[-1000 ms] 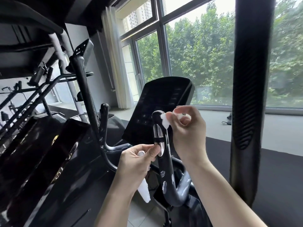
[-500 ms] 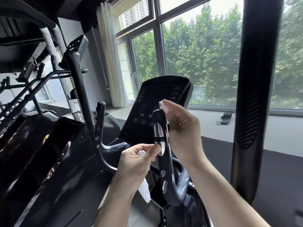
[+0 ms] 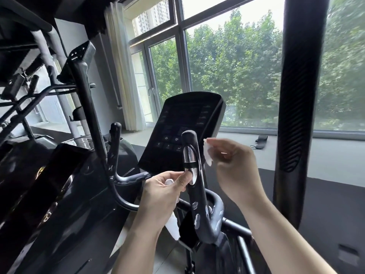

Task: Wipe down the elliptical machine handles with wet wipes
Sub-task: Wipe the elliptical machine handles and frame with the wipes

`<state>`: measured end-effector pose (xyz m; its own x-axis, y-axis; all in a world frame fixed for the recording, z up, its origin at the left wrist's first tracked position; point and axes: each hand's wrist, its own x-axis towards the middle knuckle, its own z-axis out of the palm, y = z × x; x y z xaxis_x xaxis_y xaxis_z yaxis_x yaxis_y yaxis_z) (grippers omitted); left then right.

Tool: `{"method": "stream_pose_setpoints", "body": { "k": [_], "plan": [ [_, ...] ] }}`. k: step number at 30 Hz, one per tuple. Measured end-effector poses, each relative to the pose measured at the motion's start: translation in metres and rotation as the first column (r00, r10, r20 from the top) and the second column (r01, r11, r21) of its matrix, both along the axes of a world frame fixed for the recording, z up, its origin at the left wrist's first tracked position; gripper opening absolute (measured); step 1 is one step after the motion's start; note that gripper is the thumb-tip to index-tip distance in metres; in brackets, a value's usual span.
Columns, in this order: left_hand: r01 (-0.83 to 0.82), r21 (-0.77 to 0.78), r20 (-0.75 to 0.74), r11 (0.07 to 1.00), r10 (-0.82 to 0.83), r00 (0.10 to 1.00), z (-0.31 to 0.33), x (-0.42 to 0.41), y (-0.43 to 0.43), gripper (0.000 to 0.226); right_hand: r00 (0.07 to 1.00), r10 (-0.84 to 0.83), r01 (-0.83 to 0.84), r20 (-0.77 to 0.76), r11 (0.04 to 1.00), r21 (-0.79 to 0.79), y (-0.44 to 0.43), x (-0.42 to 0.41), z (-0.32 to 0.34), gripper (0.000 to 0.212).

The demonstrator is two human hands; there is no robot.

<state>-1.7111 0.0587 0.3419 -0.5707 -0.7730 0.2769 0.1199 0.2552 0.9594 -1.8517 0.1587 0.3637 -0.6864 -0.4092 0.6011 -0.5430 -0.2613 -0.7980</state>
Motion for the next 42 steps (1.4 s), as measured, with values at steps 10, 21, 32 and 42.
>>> {"method": "stream_pose_setpoints", "body": {
  "k": [10,21,32,42],
  "plan": [
    [0.005,-0.01,-0.002,1.0,-0.005,1.0,0.001,0.001,0.001,0.032,0.991,0.048,-0.069,-0.129,0.984,-0.167,-0.005,0.014,-0.02,0.032],
    [-0.054,0.001,0.009,0.999,0.054,0.999,0.003,0.001,0.013,0.025,0.998,0.062,-0.061,0.003,0.981,-0.185,-0.001,0.021,-0.032,0.033],
    [-0.067,-0.017,0.008,0.998,0.067,0.998,0.0,-0.001,0.018,0.017,0.998,-0.002,-0.009,-0.067,0.987,-0.162,0.013,0.034,-0.087,0.03],
    [-0.084,-0.042,0.039,0.996,0.086,0.996,0.001,0.002,0.018,0.037,0.995,0.097,-0.089,0.017,0.963,-0.254,-0.013,0.015,-0.014,0.012]
  ]
}}
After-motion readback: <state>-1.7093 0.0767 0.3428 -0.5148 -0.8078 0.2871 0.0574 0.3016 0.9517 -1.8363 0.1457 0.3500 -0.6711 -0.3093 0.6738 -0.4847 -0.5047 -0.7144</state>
